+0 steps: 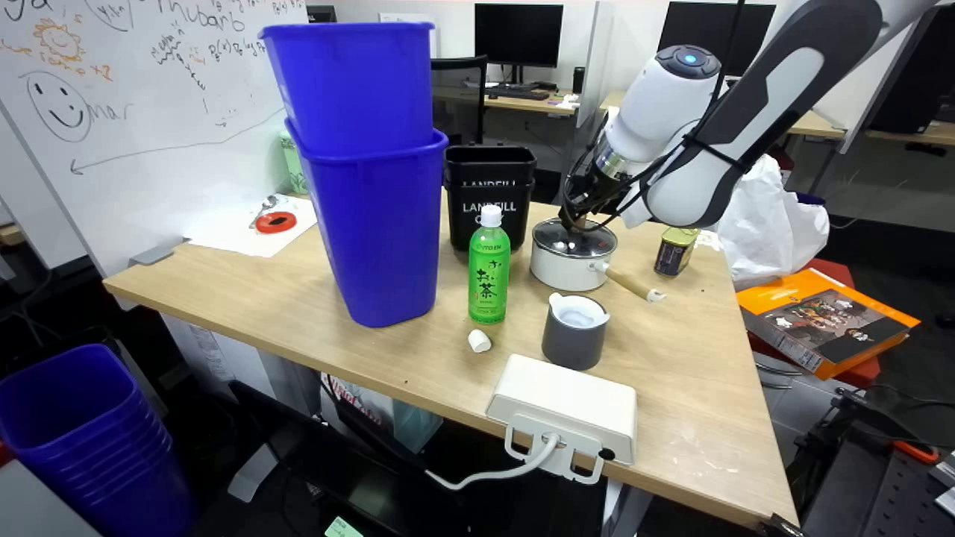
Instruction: Uncover the pot
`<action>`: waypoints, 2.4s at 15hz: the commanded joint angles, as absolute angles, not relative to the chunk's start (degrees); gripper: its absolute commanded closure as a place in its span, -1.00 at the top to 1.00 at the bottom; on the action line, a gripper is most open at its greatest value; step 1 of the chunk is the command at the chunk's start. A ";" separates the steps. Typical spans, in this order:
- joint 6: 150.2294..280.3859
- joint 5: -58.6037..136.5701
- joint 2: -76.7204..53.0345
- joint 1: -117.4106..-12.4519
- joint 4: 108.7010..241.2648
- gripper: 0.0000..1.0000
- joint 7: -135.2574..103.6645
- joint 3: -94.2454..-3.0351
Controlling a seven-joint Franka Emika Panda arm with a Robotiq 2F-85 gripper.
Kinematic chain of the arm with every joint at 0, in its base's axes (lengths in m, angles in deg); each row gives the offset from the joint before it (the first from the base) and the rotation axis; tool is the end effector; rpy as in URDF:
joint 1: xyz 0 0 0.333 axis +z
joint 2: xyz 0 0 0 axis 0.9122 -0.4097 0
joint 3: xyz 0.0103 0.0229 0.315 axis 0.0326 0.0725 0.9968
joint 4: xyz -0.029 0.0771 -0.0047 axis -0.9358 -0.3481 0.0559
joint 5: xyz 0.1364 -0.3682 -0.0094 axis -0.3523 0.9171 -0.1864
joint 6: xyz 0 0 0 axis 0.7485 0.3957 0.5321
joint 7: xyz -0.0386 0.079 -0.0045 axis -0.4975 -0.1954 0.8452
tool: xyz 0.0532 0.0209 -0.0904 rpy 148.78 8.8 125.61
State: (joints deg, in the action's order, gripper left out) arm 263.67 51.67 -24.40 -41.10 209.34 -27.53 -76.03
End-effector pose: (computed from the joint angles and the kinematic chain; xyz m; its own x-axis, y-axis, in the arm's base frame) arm 0.5883 -0.0349 0.2309 0.8652 0.0657 0.4971 -0.0607 -0.9703 0.2340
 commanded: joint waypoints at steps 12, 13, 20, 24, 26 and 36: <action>263.99 47.87 -24.69 -37.35 208.88 -0.68 -34.48 -79.10; 262.67 48.68 -23.58 -36.37 209.12 -0.68 -33.67 -80.06; 257.97 53.26 -16.73 -25.59 210.55 -0.68 -32.30 -91.17; 248.58 60.58 -12.39 -11.78 211.22 -0.68 -35.61 -106.94; 243.34 66.11 -10.98 -3.47 211.26 -0.68 -39.45 -115.94; 227.40 71.92 -11.88 32.75 220.73 -0.68 -50.02 -149.35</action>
